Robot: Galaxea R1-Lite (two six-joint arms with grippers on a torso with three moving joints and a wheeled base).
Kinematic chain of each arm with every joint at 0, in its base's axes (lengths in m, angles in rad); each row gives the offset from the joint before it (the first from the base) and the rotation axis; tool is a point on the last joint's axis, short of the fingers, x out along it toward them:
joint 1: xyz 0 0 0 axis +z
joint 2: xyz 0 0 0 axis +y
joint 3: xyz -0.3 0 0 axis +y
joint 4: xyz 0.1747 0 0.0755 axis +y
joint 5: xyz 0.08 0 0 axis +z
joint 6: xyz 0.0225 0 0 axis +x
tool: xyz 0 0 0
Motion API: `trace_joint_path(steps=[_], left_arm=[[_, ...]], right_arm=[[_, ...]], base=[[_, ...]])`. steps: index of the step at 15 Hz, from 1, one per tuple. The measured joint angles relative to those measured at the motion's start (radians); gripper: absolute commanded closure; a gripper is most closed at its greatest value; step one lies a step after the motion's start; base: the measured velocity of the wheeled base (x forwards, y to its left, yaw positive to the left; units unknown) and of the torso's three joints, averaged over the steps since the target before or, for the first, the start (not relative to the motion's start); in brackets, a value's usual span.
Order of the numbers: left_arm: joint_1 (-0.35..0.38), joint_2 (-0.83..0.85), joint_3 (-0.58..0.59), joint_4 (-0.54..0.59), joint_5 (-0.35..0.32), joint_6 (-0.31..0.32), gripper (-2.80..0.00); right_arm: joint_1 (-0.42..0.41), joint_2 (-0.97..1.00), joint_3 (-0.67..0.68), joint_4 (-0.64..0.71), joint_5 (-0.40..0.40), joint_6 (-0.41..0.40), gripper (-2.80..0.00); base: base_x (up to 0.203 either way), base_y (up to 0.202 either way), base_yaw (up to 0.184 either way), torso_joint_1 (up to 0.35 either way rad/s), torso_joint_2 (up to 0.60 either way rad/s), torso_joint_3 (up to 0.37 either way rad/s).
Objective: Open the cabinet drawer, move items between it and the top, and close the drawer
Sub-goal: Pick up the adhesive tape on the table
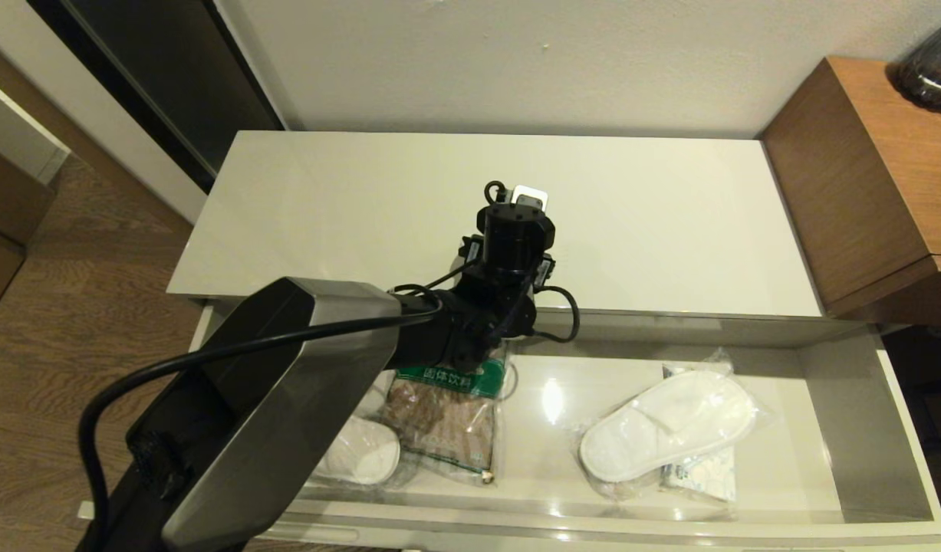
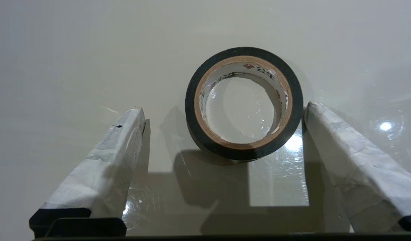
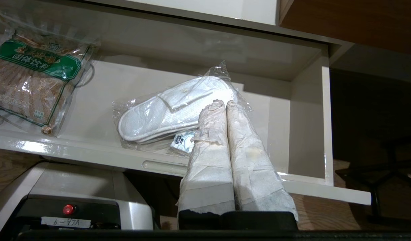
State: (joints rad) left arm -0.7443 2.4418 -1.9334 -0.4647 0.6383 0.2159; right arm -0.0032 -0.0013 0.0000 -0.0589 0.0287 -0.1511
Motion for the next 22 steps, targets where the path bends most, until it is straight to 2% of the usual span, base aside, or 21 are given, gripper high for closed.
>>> trace_joint_path(steps=[1, 13, 17, 22], left_arm=[[0.0, 0.002, 0.0, -0.001, 0.001, -0.001, 0.0], [-0.007, 0.005, 0.0, -0.001, 0.002, 0.0, 0.0], [-0.007, -0.019, 0.008, -0.006, 0.058, -0.017, 0.0], [-0.007, -0.087, 0.069, -0.01, 0.066, -0.045, 0.0]], right_arm=[[0.0, 0.0, 0.0, 0.0, 0.0, 0.0, 0.0], [0.0, 0.0, 0.0, 0.0, 0.0, 0.0, 0.0], [0.0, 0.0, 0.0, 0.0, 0.0, 0.0, 0.0], [0.0, 0.0, 0.0, 0.0, 0.0, -0.001, 0.0]], base=[[0.0, 0.0, 0.0, 0.0, 0.0, 0.0], [0.0, 0.0, 0.0, 0.0, 0.0, 0.0], [0.0, 0.0, 0.0, 0.0, 0.0, 0.0], [0.0, 0.0, 0.0, 0.0, 0.0, 0.0]])
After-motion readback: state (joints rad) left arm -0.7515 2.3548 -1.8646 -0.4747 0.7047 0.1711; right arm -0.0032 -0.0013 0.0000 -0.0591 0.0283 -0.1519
